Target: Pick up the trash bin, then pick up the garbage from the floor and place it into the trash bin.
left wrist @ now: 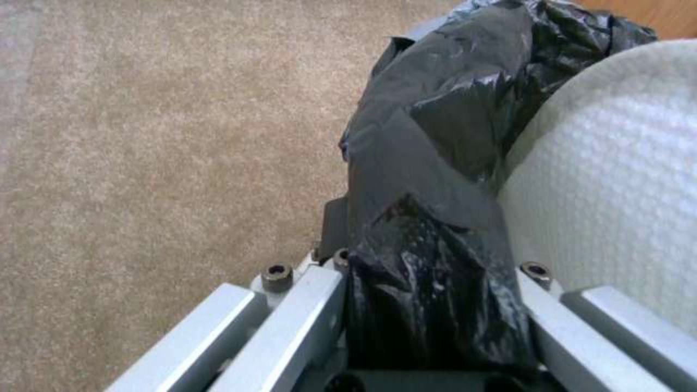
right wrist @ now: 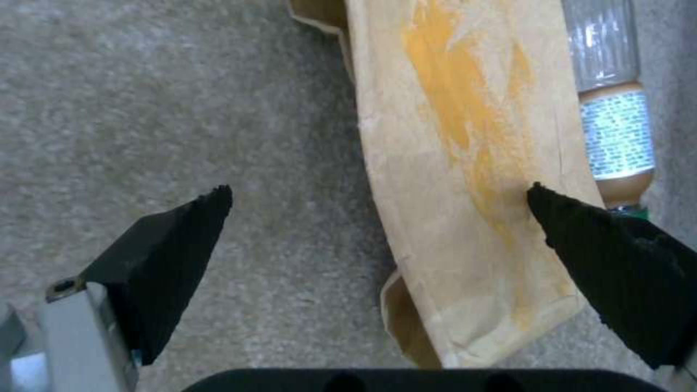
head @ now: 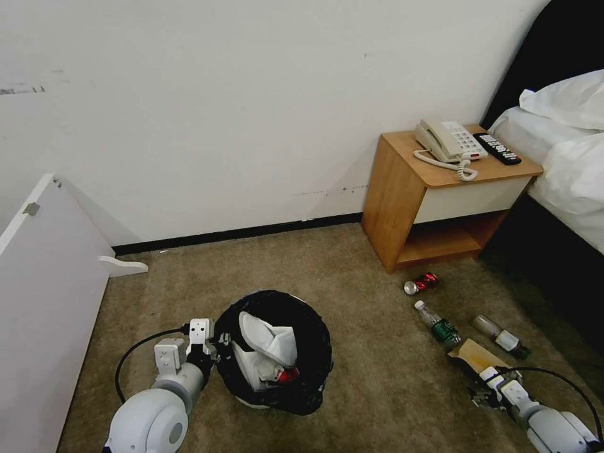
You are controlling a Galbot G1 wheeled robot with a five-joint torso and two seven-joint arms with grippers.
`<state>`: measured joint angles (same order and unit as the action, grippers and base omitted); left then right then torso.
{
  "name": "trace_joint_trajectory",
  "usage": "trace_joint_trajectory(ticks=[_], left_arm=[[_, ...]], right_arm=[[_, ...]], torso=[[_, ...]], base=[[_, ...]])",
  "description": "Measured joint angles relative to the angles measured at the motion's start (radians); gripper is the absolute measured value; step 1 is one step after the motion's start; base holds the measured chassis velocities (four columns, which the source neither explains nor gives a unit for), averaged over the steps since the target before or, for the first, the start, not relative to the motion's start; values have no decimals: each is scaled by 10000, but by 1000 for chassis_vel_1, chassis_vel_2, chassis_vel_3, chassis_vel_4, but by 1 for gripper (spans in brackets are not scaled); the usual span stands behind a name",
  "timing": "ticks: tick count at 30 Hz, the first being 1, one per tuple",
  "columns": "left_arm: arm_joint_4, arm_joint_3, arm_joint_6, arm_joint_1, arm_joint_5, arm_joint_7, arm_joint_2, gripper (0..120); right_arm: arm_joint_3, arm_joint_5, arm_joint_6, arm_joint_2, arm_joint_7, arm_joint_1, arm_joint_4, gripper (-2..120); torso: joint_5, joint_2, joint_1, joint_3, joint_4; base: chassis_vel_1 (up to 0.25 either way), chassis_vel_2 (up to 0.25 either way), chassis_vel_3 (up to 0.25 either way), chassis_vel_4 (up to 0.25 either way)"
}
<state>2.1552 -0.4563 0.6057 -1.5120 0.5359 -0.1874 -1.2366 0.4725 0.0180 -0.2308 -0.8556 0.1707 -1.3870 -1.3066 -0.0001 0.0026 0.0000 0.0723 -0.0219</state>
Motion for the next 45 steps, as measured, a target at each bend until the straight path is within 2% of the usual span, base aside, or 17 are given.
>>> trace_joint_trajectory(ticks=[12, 21, 36, 41, 42, 43, 45], left_arm=[[-193, 169, -17, 70, -184, 138, -290, 4], [-240, 187, -55, 62, -198, 170, -300, 4], [-380, 240, -173, 67, -262, 332, -431, 4], [-406, 250, -207, 70, -292, 391, -437, 4], [-421, 254, -224, 76, -295, 411, -425, 4], [-421, 254, -224, 76, -295, 411, -425, 4], [-438, 268, -233, 102, -288, 431, -365, 4]], right_arm=[[319, -221, 196, 261, -137, -84, 123, 100], [332, -216, 372, 247, -371, 245, 581, 100], [250, -165, 515, 6, -1485, 787, 1107, 100], [247, -164, 589, -62, -1733, 900, 1214, 90], [239, -163, 633, -104, -1828, 953, 1254, 84], [239, -163, 633, -104, -1828, 953, 1254, 84], [228, -165, 726, -154, -1984, 1005, 1275, 73]], torso=[[0, 0, 0, 0, -1], [1, 0, 0, 0, -1], [2, 0, 0, 0, 0], [1, 0, 0, 0, 0], [1, 0, 0, 0, 0], [1, 0, 0, 0, 0], [1, 0, 0, 0, 0]], base=[[0, 0, 0, 0], [0, 0, 0, 0], [0, 0, 0, 0], [0, 0, 0, 0], [0, 0, 0, 0], [0, 0, 0, 0], [0, 0, 0, 0]])
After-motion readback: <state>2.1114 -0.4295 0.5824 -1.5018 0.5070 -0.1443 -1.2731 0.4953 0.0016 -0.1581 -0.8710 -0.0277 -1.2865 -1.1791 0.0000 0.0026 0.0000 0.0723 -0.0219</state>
